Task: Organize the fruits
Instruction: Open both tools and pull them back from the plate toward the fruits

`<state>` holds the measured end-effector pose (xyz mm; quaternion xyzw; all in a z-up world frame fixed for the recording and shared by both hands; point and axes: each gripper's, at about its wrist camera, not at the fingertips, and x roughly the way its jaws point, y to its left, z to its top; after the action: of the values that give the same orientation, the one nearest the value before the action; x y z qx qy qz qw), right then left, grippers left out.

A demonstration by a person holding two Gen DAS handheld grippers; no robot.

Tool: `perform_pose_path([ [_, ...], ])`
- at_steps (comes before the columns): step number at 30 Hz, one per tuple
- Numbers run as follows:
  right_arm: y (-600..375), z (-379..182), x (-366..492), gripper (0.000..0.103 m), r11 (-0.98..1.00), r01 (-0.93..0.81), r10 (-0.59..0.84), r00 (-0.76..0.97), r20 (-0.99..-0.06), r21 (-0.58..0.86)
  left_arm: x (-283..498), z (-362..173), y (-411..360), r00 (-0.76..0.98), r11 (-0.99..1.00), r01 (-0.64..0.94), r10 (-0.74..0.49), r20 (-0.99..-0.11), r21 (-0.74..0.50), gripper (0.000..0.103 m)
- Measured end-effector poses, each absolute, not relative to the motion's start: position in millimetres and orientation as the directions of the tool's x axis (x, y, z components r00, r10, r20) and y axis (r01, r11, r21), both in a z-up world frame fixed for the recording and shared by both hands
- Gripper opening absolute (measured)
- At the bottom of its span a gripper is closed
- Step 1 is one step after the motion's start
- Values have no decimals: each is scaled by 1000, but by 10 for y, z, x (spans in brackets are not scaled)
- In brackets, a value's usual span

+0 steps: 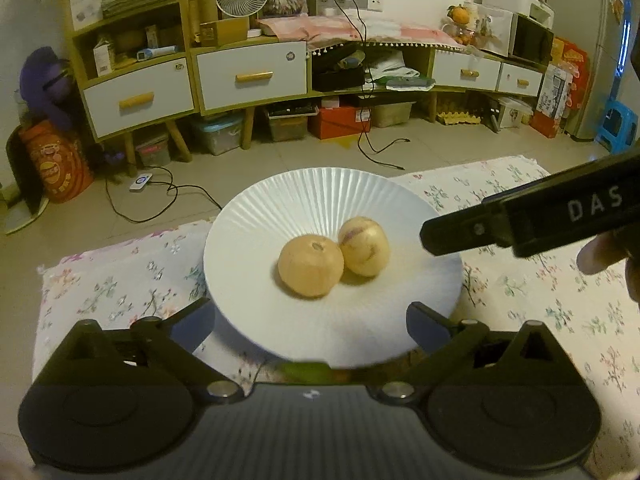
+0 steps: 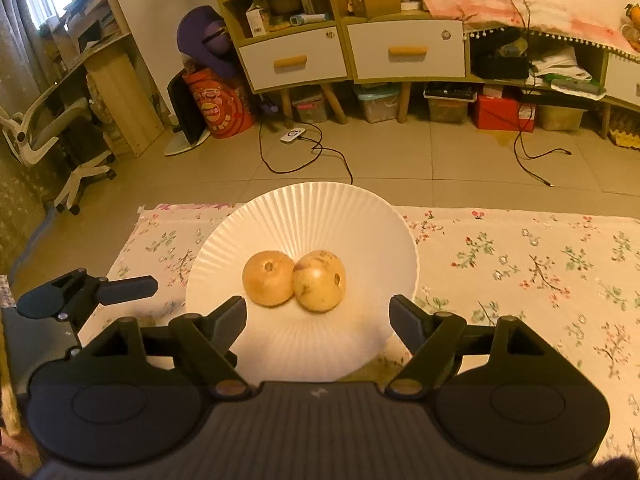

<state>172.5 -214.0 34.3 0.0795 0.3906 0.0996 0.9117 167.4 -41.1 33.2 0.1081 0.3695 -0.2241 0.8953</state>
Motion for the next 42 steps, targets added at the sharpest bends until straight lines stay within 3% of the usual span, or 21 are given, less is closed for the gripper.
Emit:
perform_pose_path([
  [29, -2039, 170, 957, 91, 979, -126, 202, 681, -704, 159, 914, 262, 48, 600, 900, 437, -292, -745, -1, 95],
  [42, -1949, -14, 790, 91, 956, -266, 277, 685, -673, 122, 627, 157, 82, 581, 867, 498, -312, -752, 25, 94],
])
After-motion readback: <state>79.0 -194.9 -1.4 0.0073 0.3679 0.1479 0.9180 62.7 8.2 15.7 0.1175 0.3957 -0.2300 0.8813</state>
